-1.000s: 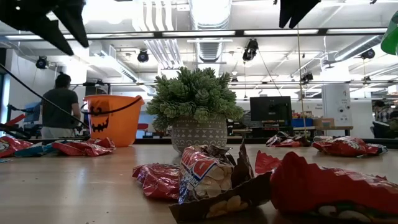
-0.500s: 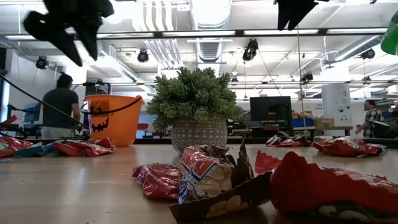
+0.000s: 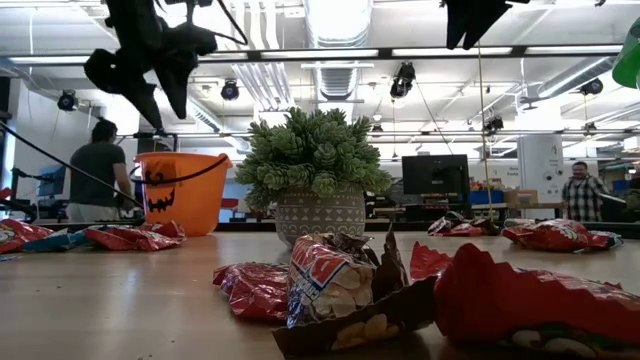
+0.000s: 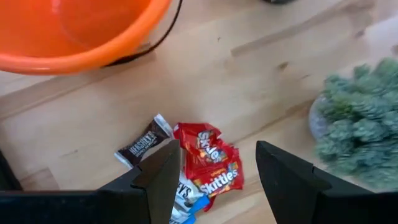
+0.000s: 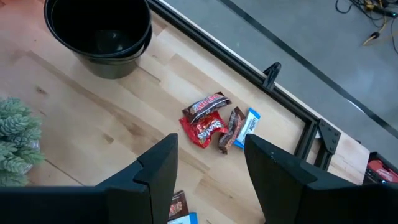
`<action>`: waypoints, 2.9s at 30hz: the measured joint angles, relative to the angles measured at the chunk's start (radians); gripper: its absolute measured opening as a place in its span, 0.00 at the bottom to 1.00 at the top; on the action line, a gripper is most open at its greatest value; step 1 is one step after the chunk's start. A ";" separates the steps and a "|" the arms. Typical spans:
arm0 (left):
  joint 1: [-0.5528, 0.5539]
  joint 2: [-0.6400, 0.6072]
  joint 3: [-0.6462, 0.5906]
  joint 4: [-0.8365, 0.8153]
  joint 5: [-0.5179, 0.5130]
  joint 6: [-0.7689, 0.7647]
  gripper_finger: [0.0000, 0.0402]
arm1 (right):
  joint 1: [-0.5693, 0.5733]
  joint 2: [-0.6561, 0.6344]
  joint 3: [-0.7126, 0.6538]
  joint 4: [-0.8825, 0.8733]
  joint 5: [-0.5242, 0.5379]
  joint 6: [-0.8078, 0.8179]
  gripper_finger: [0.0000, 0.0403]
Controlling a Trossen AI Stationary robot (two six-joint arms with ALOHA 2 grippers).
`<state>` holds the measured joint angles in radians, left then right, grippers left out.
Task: Sort candy
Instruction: Put the red candy into the orange bucket
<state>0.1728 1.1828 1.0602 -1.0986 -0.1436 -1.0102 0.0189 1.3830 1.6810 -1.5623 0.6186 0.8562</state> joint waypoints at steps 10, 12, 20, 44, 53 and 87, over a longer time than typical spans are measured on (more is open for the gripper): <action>-0.040 0.135 -0.073 0.080 0.032 -0.007 0.48 | 0.000 0.000 0.000 -0.001 0.000 -0.003 0.44; -0.049 0.153 -0.073 0.110 0.033 -0.003 0.48 | 0.000 0.000 0.000 -0.001 0.000 -0.003 0.44; -0.063 0.222 -0.075 0.103 0.035 0.000 0.48 | 0.000 0.000 0.000 -0.003 0.000 -0.003 0.44; -0.102 0.288 -0.083 0.100 0.107 -0.062 0.48 | 0.000 0.000 0.000 -0.004 0.000 -0.002 0.44; -0.101 0.288 -0.154 0.148 0.133 -0.191 0.48 | 0.000 0.000 0.000 -0.004 0.000 -0.003 0.44; -0.078 0.288 -0.316 0.406 0.112 -0.309 0.46 | 0.000 0.001 0.000 0.001 -0.024 -0.003 0.44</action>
<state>0.0944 1.4708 0.7438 -0.6924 -0.0315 -1.3193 0.0193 1.3838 1.6810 -1.5615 0.5945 0.8532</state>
